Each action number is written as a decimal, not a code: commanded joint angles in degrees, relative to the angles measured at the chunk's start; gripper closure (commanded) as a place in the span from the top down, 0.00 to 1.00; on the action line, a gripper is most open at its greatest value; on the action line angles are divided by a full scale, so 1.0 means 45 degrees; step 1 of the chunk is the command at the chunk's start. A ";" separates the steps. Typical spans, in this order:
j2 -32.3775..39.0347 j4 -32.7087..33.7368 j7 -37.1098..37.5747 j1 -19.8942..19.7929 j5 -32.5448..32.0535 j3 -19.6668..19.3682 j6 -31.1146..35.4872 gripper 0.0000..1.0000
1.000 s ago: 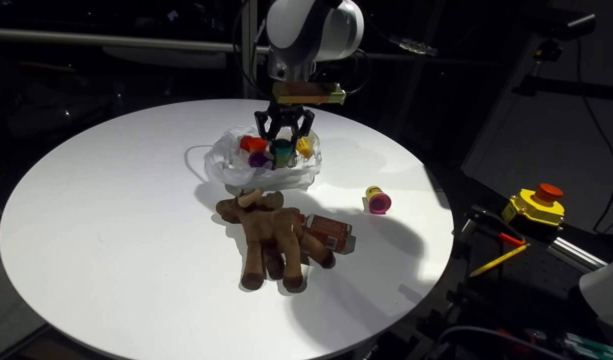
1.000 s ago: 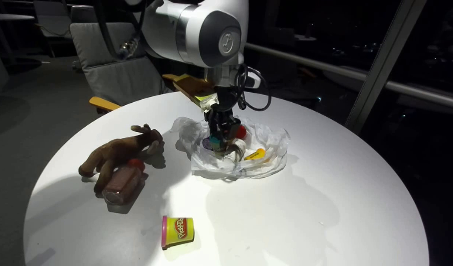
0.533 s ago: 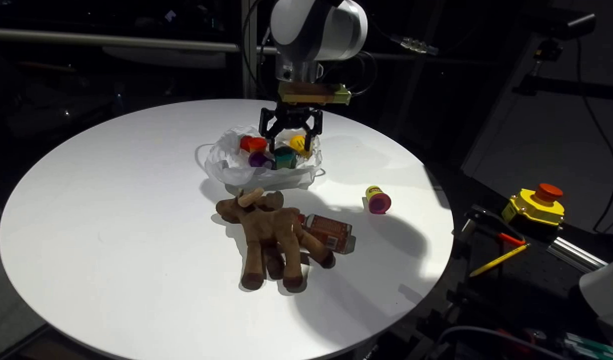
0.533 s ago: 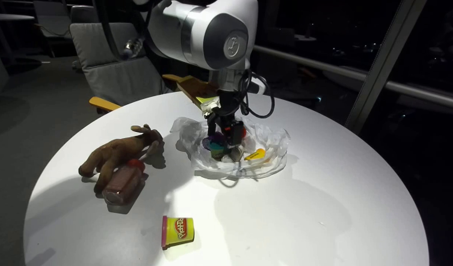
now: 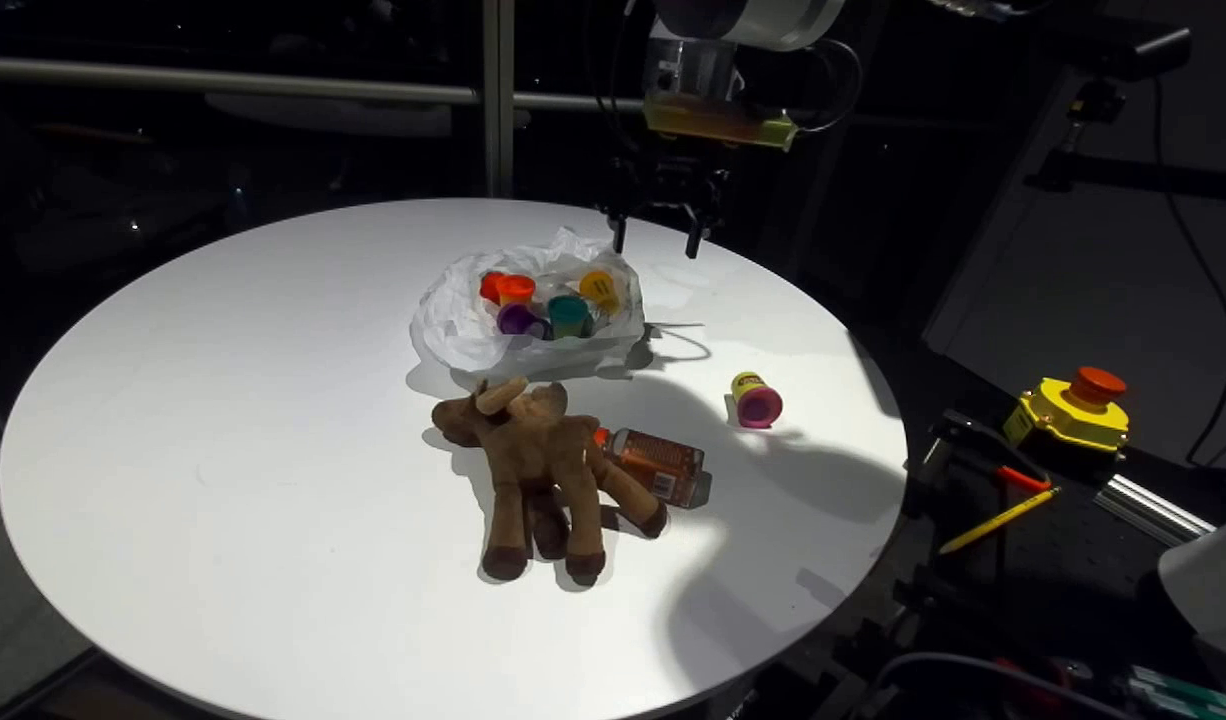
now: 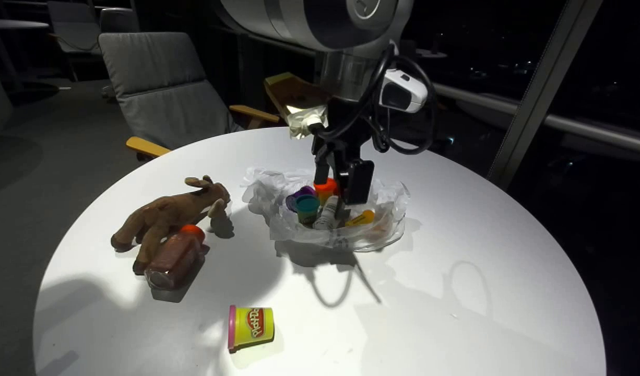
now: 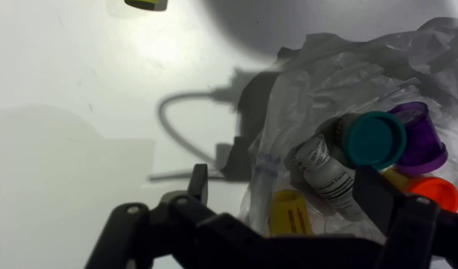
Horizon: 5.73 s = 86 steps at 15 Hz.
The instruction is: Put the objects on the table in the plastic bag
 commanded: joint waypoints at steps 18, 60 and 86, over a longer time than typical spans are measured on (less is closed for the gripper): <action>-0.3260 -0.8213 0.0455 -0.0016 0.1009 0.0874 0.5378 1.00; 0.1194 0.0993 -0.5867 -0.2613 0.4193 0.4032 0.4682 0.28; -0.1682 -0.0004 -0.6088 -0.3059 0.5778 0.4547 0.0931 1.00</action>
